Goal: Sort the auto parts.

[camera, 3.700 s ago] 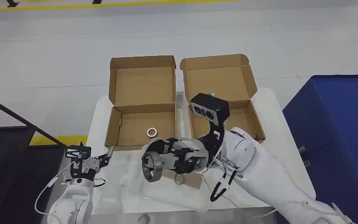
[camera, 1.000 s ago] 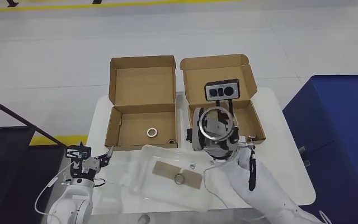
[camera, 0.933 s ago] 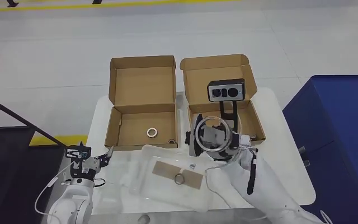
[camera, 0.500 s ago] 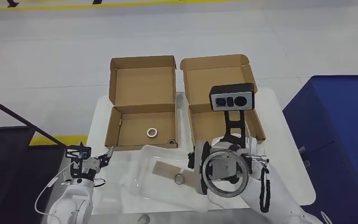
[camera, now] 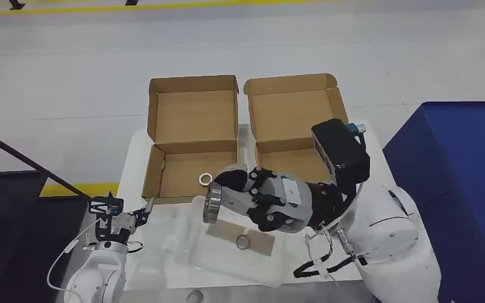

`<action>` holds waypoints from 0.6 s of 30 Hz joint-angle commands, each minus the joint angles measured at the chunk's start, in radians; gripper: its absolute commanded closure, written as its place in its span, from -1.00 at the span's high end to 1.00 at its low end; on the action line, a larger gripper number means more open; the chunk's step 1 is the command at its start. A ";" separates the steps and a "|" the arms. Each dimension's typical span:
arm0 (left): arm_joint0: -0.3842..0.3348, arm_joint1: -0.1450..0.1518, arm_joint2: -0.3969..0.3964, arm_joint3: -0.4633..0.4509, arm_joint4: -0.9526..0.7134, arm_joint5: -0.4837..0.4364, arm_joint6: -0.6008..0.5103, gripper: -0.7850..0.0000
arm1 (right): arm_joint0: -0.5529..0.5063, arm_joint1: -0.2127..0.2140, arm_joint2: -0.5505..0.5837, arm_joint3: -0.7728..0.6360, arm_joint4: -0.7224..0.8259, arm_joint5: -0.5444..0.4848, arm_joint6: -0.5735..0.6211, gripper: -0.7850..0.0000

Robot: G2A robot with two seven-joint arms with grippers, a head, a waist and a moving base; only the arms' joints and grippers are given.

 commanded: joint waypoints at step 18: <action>0.000 0.000 0.000 0.000 0.000 0.000 0.000 1.00 | -0.020 0.013 -0.080 -0.066 -0.538 0.227 0.252 -1.00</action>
